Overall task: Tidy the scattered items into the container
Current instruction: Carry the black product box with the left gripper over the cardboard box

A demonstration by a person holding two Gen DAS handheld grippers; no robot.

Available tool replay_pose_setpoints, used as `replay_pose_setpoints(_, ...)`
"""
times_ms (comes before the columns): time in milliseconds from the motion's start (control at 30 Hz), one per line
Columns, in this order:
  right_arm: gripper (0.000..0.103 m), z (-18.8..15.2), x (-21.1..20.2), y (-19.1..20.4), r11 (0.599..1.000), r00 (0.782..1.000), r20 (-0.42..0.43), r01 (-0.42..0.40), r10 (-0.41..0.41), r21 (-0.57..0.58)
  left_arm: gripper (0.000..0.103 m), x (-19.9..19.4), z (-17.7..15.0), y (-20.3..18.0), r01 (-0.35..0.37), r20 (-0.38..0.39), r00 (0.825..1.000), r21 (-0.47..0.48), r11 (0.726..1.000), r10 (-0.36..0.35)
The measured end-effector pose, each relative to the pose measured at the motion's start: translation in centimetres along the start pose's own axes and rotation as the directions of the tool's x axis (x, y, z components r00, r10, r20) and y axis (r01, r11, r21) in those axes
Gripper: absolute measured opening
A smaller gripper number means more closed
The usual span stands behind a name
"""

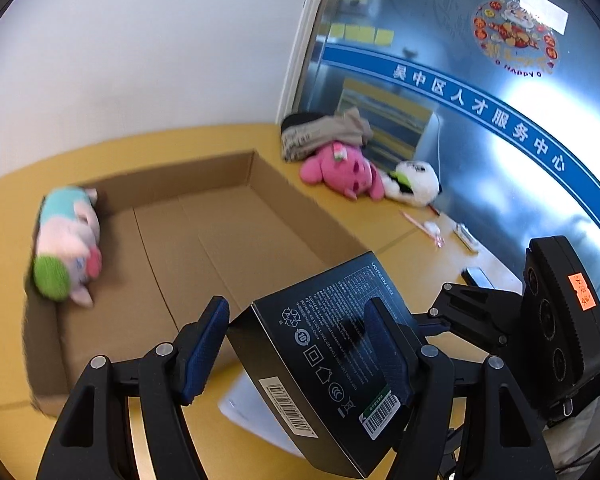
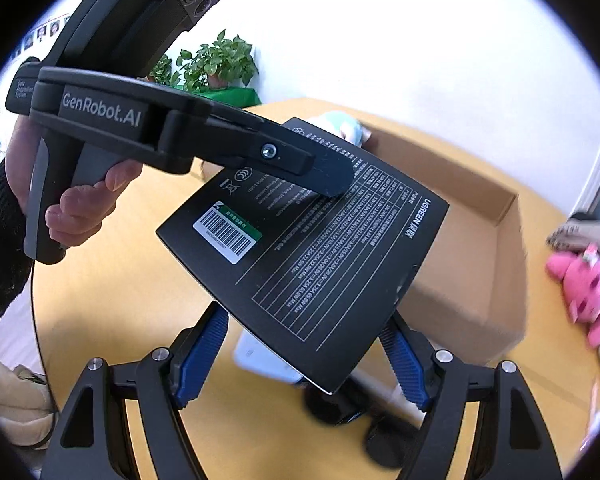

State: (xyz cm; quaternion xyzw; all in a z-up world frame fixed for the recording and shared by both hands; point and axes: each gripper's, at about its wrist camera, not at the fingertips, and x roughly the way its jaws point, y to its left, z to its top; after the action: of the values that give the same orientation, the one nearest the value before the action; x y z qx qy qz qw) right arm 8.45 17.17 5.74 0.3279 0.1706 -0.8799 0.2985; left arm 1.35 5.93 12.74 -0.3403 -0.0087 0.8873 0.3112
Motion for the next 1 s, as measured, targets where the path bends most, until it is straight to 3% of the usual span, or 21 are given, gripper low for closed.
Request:
replay_pose_setpoints(367,0.077,7.5,1.3,-2.9,0.999,0.996,0.086,0.041,-0.039,-0.02,0.074,-0.3,7.4,4.1,-0.037,0.076,0.997,0.048,0.998,0.033)
replay_pose_setpoints(500,0.077,9.3,3.0,-4.2,0.999,0.996,0.078,0.043,-0.041,-0.025,0.074,0.9,9.2,5.7,-0.067,0.099,0.993,0.055,0.996,0.062)
replay_pose_setpoints(767,0.077,12.5,5.8,-7.6,0.998,0.997,0.07,0.041,-0.039,-0.038,0.074,4.0,12.5,10.5,-0.029,0.11,0.993,0.001,1.0,0.028)
replay_pose_setpoints(1000,0.076,15.8,10.2,-10.4,0.998,0.999,0.029,0.026,-0.025,-0.056,0.074,7.8,15.3,14.7,-0.061,0.1,0.993,-0.012,0.998,0.062)
